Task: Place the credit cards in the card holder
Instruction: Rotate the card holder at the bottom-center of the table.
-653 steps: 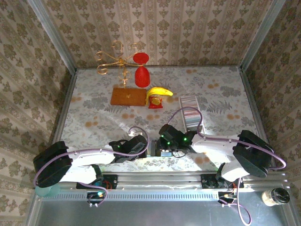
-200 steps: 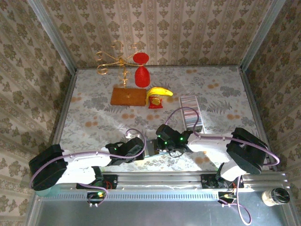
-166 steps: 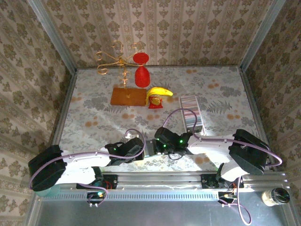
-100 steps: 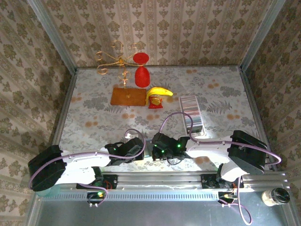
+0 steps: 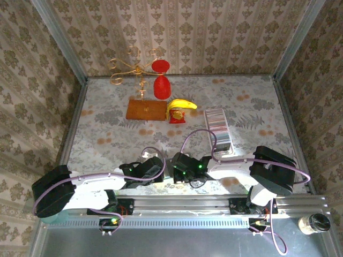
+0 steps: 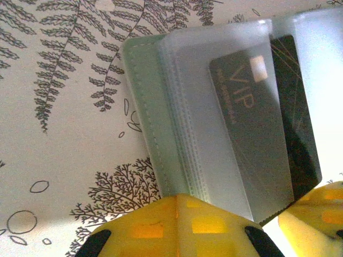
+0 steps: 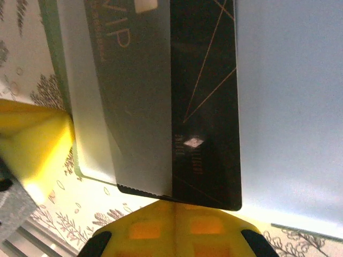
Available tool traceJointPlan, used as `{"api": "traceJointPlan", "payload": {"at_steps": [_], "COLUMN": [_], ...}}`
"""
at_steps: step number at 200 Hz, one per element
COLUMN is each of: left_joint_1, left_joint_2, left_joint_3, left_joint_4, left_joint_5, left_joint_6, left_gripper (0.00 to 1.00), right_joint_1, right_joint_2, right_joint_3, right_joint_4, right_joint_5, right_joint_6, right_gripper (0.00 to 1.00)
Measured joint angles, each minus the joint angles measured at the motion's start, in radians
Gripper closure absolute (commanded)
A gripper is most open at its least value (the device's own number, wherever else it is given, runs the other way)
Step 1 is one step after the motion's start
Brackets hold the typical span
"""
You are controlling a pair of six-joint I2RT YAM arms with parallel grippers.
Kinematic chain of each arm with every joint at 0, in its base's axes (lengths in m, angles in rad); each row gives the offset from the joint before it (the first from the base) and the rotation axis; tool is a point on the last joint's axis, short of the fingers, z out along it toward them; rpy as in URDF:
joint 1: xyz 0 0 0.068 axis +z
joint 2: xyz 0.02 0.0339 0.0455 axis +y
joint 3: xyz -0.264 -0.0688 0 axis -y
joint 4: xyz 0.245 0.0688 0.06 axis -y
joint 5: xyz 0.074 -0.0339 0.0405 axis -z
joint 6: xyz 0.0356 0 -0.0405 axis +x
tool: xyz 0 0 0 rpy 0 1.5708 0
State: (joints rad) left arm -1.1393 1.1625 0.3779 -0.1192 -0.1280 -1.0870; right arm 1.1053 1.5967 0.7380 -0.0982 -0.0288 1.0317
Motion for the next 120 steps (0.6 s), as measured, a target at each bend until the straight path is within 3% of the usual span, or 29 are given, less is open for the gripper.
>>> {"api": "traceJointPlan", "payload": {"at_steps": [84,120], "left_joint_1": [0.000,0.000], "left_joint_2": [0.000,0.000], "left_joint_3": [-0.005,-0.005], "left_joint_4": [0.010,0.010], "left_joint_5": [0.000,0.000], "left_joint_6": [-0.010,-0.010], "left_gripper": [0.93,0.93], "right_joint_1": [0.000,0.000], "right_joint_2": [0.016,0.000], "right_joint_3": [0.000,0.000], "right_joint_4": [0.120,0.107], "right_joint_5": [0.052,0.053], "right_joint_6": [0.023,0.018], "right_gripper": [1.00,0.91]}}
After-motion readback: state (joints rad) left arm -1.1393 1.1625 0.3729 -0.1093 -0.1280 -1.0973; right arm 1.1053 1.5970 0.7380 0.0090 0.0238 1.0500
